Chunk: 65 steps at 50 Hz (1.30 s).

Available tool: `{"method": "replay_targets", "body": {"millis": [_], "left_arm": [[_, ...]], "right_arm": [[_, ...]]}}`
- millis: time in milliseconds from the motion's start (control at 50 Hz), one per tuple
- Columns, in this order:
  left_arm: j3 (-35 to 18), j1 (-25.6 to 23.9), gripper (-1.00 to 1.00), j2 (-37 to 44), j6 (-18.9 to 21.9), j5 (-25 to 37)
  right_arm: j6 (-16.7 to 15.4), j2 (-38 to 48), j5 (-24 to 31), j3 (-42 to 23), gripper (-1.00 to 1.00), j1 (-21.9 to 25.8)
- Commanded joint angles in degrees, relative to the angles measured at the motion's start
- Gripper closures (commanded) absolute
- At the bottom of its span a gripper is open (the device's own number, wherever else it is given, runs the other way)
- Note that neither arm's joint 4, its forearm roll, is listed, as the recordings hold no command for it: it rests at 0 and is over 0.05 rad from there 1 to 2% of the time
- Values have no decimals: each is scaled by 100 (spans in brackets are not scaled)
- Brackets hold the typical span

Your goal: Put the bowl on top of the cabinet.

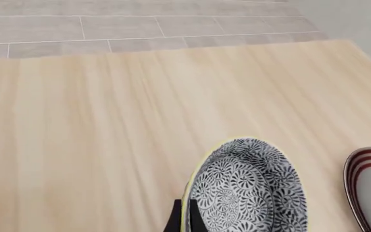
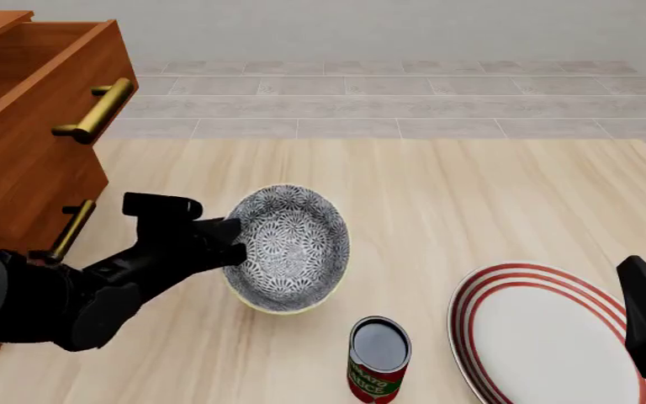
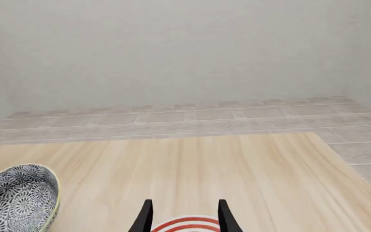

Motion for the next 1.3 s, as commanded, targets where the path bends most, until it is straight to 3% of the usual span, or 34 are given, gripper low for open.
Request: {"method": "replay_targets", "body": {"millis": [20, 740, 860, 900, 940, 1300], "left_arm": [[-4, -43, 100, -521, 21, 309], [-104, -247, 100, -1747, -25, 1144], [-96, -293, 100, -1896, -113, 1209], [-28, -354, 100, -2037, -306, 1132], [-73, -345, 100, -2008, -147, 1195], [-264, -350, 100, -2751, -112, 1764]], "right_arm": [[1, 0, 0, 0, -100, 2], [-18, 0, 9, -8, -100, 5], [-18, 0, 7, -2, -100, 5], [-21, 0, 3, 0, -100, 6], [-21, 0, 3, 1, -100, 6], [-22, 0, -7, 10, -100, 6]]}}
